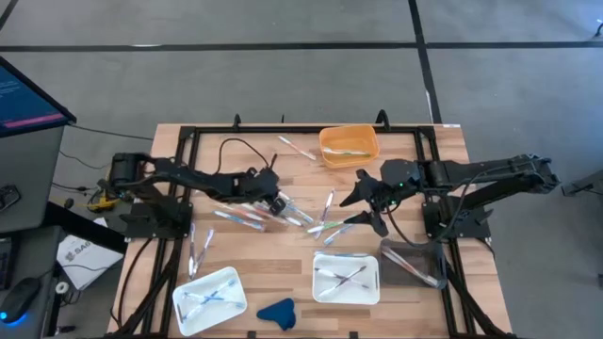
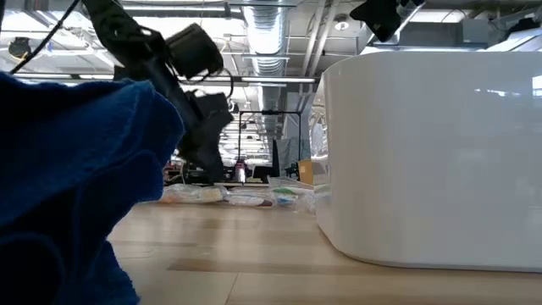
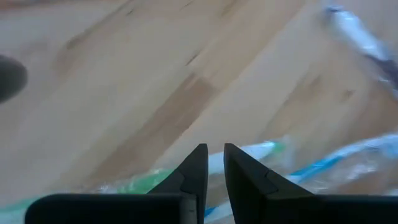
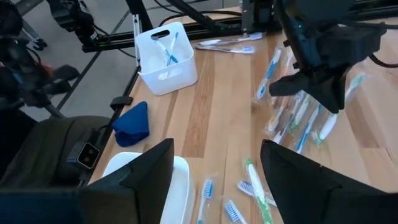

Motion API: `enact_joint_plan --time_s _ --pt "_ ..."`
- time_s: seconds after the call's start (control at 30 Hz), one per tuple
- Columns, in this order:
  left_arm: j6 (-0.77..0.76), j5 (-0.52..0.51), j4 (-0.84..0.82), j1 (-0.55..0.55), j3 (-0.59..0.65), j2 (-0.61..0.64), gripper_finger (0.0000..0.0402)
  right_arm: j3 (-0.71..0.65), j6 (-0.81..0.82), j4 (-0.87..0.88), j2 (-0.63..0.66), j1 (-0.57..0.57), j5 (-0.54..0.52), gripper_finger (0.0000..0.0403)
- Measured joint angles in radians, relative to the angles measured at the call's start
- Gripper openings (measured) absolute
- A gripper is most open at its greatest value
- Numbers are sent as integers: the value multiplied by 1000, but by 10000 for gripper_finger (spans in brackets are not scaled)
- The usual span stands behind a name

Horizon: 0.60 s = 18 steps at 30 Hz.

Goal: Pick & Place Toothbrushes
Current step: Put the green toothbrush into the yellow bin

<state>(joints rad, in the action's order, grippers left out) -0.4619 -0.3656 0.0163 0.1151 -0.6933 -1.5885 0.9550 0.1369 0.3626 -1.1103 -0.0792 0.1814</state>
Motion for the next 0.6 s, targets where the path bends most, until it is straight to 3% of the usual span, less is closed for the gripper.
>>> enact_joint_plan --time_s 0.17,0.27,0.37,0.5,0.6 --pt "218 11 -1 9 -3 102 47 0 -16 1 0 0 1 234" --pt "375 113 -37 48 -33 156 47 0 -17 2 0 0 1 234" --pt "495 204 -229 102 -120 179 47 0 -17 4 0 0 1 234" --pt "654 214 -553 158 -263 153 47 0 -17 5 0 0 1 234" --pt "760 215 -681 184 -335 111 47 0 -17 13 0 0 1 234"
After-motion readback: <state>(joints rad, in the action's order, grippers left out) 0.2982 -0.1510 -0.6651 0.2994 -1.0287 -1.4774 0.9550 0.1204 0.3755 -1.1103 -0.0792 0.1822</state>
